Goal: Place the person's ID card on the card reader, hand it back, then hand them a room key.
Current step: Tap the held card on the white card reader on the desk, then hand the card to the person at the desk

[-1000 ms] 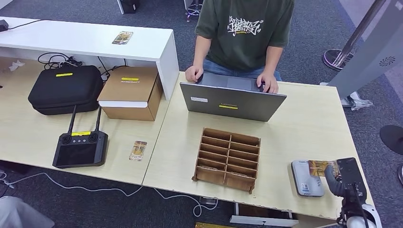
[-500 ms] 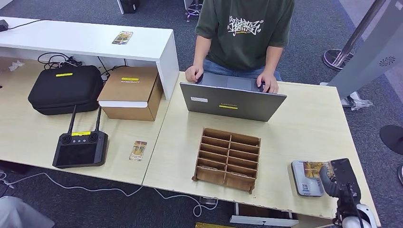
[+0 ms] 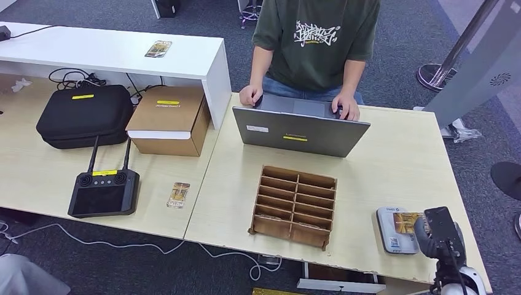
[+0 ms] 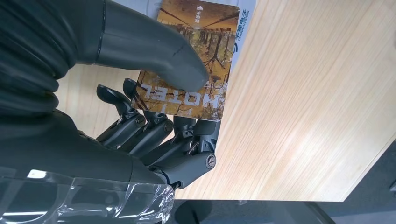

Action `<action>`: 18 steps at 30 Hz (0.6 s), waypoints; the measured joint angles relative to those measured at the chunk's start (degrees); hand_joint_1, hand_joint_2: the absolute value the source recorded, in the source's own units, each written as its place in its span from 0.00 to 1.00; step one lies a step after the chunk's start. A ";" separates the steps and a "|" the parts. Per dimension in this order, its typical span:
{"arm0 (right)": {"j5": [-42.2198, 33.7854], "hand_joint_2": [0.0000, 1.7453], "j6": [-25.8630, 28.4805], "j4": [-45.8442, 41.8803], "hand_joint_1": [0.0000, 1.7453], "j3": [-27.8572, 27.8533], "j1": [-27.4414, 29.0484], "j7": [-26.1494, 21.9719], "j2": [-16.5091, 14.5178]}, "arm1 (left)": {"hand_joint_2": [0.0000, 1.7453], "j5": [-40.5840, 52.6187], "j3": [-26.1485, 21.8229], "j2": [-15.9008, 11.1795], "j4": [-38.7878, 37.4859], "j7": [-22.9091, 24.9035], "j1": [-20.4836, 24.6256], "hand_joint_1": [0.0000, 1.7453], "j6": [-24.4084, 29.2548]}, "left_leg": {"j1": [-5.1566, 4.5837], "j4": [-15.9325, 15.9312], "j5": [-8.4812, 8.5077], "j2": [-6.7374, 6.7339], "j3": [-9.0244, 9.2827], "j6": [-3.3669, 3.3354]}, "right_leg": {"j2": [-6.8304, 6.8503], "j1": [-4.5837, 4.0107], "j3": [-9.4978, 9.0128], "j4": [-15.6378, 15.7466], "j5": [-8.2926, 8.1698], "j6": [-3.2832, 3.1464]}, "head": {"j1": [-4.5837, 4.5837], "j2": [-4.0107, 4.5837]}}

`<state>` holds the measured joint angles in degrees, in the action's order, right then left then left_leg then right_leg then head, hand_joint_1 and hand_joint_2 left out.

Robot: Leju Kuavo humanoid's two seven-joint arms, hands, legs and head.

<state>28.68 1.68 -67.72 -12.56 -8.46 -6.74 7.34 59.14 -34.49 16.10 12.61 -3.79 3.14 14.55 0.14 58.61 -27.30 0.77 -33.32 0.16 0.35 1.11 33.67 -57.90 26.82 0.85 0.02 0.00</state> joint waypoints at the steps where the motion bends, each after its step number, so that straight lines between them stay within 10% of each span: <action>1: 0.24 1.00 0.07 -0.08 1.00 0.03 0.06 0.18 0.00 | 0.00 0.02 0.00 -0.04 0.00 0.01 0.00 0.00 -0.07 | 0.00 0.00 0.00 0.00 0.00 0.00 | 0.00 0.00 0.00 0.00 0.00 0.00 | 0.01 0.00; 18: 1.34 1.00 0.07 -0.55 1.00 0.14 1.85 1.24 -0.44 | 0.00 0.76 0.00 -0.44 0.00 1.45 0.27 0.00 -1.15 | 0.00 0.00 0.00 -0.01 0.01 0.00 | -0.01 0.00 0.00 0.00 0.00 0.00 | 0.00 0.00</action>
<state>30.02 1.75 -68.26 -12.42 -6.61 -5.50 6.91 59.90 -34.49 15.66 12.61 -2.33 3.42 13.39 0.14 58.62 -27.31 0.77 -33.30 0.16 0.35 1.11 33.66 -57.90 26.82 0.85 0.02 0.00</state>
